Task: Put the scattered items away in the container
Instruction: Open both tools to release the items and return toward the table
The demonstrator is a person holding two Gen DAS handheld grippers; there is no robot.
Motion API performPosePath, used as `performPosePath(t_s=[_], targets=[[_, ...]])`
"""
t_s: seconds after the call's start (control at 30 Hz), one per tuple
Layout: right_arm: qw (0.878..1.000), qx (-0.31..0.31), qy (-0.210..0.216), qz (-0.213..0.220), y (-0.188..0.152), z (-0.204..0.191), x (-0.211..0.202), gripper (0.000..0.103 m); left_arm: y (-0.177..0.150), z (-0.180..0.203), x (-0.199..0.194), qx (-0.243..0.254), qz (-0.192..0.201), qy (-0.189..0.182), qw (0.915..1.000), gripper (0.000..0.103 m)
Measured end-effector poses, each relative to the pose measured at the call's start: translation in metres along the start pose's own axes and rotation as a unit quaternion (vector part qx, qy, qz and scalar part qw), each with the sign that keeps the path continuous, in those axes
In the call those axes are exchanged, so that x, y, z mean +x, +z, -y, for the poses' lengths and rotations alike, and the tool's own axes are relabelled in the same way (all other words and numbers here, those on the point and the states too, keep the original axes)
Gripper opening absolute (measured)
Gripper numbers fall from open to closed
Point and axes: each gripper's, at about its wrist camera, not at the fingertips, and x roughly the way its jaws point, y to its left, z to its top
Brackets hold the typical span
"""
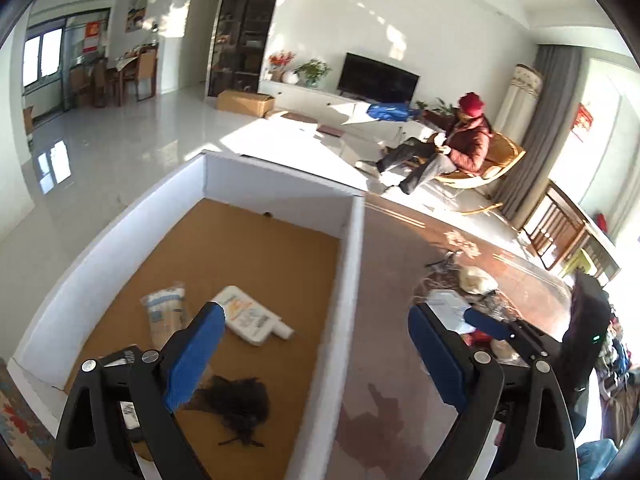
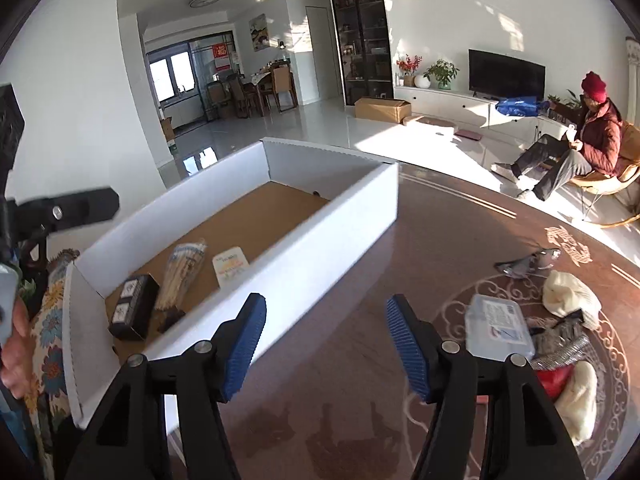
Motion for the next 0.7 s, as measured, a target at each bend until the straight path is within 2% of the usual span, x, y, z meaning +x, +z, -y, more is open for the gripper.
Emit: performPosePath(t_s=[0.03,0.13,0.2,0.3,0.4,0.5,0.63,0.7], targets=[[1.0,-0.004,-0.024,-0.006,-0.021,0.016,-0.013,0.064,-0.011,0.025,-0.002,0.014,-0.002,-0.029,0.9995,0.103],[0.996,0.02,-0.08,-0.044,-0.087,0.07,-0.047,0.064,-0.054,0.092,0.013,0.046,-0.039,-0.108,0.9923,0.103],[0.991,0.047,-0.111,-0.064,-0.126,0.105,-0.067,0.064,-0.088,0.132,0.043,0.071,-0.083,-0.124,0.9863,0.103],[0.982,0.087,-0.144,-0.083,-0.165,0.143,-0.087,0.064,-0.134,0.173,0.094,0.121,-0.131,-0.092,0.9797,0.103],[0.979,0.101,-0.154,-0.085,-0.188,0.154,-0.097,0.064,-0.164,0.187,0.119,0.164,-0.145,-0.059,0.974,0.103],[0.979,0.095,-0.158,-0.092,-0.194,0.147,-0.09,0.064,-0.175,0.185,0.128,0.176,-0.147,-0.037,0.9726,0.103],[0.975,0.131,-0.157,-0.083,-0.189,0.143,-0.086,0.065,-0.181,0.186,0.133,0.182,-0.142,-0.017,0.9729,0.103],[0.973,0.122,-0.17,-0.093,-0.187,0.137,-0.081,0.066,-0.18,0.186,0.134,0.181,-0.142,-0.017,0.973,0.103]])
